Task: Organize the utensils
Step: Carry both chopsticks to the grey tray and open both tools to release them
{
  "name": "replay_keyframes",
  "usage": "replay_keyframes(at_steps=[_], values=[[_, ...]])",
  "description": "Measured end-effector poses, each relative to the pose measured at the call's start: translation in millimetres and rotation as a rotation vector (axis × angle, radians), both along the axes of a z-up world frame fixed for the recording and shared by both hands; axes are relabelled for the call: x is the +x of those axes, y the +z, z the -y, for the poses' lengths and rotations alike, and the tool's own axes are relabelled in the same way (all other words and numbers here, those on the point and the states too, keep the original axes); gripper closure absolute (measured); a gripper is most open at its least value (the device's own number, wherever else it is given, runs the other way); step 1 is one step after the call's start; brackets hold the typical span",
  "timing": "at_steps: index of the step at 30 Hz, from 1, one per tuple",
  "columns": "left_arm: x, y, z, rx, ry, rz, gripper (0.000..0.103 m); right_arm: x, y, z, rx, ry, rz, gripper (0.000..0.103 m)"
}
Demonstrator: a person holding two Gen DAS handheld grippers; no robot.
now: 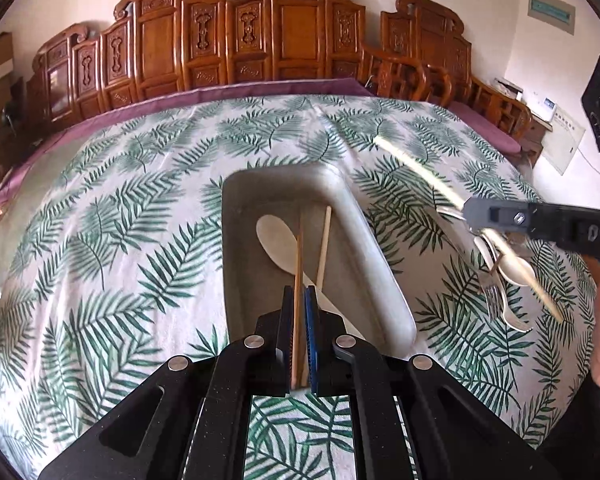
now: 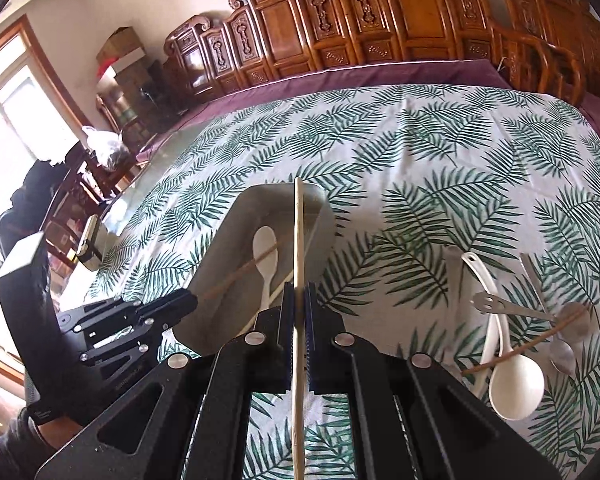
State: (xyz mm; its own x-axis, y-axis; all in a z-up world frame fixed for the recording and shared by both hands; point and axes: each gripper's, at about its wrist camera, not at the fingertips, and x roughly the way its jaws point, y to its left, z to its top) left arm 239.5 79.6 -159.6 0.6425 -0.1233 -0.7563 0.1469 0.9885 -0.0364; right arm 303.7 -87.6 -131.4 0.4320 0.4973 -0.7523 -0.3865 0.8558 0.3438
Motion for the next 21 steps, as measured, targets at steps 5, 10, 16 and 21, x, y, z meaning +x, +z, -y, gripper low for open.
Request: replay_keyframes(at_steps=[5, 10, 16, 21], values=[[-3.2, 8.5, -11.7, 0.007, 0.012, 0.016, 0.099, 2.2, -4.4, -16.7, -0.008, 0.02, -0.006, 0.097], [-10.8, 20.7, -30.0, 0.001, 0.04, 0.028, 0.098, 6.4, -5.9, -32.9, -0.007, 0.034, -0.009, 0.097], [-20.9, 31.2, -49.7, 0.006, 0.062, 0.047, 0.097, 20.2, -15.2, -53.7, 0.001, 0.027, -0.036, 0.097], [-24.7, 35.6, -65.0, 0.006, 0.09, 0.06, 0.09, 29.4, -26.5, -70.1, -0.011, 0.008, -0.054, 0.097]])
